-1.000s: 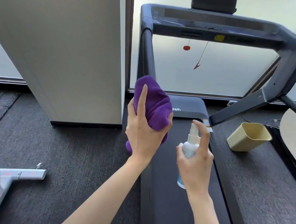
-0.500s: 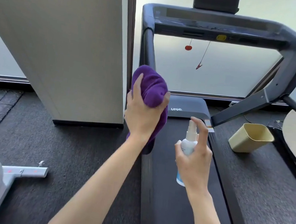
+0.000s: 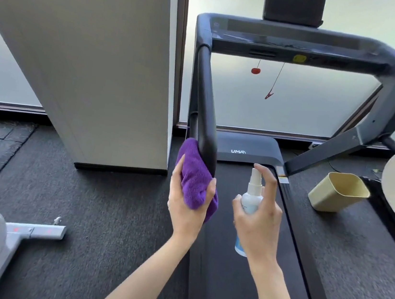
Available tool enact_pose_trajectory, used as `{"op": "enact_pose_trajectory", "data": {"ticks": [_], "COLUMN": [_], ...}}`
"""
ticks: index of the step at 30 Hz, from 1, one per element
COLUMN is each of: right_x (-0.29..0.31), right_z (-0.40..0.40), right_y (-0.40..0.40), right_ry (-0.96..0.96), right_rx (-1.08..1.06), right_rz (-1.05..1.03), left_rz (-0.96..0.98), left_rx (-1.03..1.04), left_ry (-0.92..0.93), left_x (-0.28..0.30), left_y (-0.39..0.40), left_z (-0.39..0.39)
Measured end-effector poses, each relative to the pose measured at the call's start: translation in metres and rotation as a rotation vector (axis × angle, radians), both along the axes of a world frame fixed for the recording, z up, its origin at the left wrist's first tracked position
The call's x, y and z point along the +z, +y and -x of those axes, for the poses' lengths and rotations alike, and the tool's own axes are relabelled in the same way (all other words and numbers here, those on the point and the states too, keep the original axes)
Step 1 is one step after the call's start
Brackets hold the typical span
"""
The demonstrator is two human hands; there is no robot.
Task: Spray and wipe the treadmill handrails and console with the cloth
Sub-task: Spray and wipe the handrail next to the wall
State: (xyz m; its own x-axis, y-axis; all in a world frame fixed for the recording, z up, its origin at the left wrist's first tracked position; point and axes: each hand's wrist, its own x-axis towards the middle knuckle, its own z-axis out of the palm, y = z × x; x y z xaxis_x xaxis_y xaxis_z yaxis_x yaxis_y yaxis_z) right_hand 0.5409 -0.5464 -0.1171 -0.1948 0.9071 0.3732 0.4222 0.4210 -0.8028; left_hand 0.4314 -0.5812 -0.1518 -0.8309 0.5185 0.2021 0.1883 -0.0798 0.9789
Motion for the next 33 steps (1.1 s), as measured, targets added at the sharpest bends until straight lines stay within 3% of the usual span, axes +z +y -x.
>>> {"op": "enact_pose_trajectory", "data": {"ticks": [5, 8, 12, 14, 16, 19, 22, 24, 26, 29, 33], "right_x": [0.005, 0.006, 0.004, 0.005, 0.005, 0.006, 0.005, 0.006, 0.006, 0.007, 0.007], "right_z": [0.002, 0.003, 0.003, 0.001, -0.001, -0.004, -0.008, -0.006, -0.004, -0.002, -0.001], "right_y": [0.004, 0.005, 0.002, -0.001, -0.004, -0.006, -0.004, -0.003, -0.003, -0.001, -0.002], "right_ry": [0.015, 0.007, -0.01, -0.01, -0.011, -0.01, -0.014, -0.004, 0.0, 0.0, 0.002], "right_rx": [0.018, 0.0, -0.011, -0.006, -0.004, -0.007, -0.011, -0.003, 0.003, 0.022, 0.039], "right_rz": [0.042, 0.006, 0.008, 0.007, 0.006, 0.014, 0.013, 0.025, 0.028, 0.006, -0.015], "left_rz": [0.135, 0.144, -0.077, -0.086, -0.05, -0.048, -0.056, 0.074, 0.165, 0.049, -0.02], "left_rx": [0.123, 0.154, 0.112, 0.06, 0.002, -0.093, -0.064, 0.006, 0.048, 0.057, -0.055], "left_ry": [0.327, 0.394, 0.294, 0.243, 0.08, -0.077, 0.078, 0.313, 0.416, 0.352, 0.083], "left_x": [0.066, 0.06, 0.016, -0.007, -0.024, -0.02, 0.024, 0.052, 0.059, 0.031, -0.006], "left_y": [0.047, 0.05, 0.03, 0.016, 0.001, -0.006, 0.014, 0.032, 0.04, 0.027, 0.0], "left_z": [0.016, 0.023, 0.016, 0.005, -0.002, 0.005, 0.016, 0.019, 0.022, 0.015, 0.01]}}
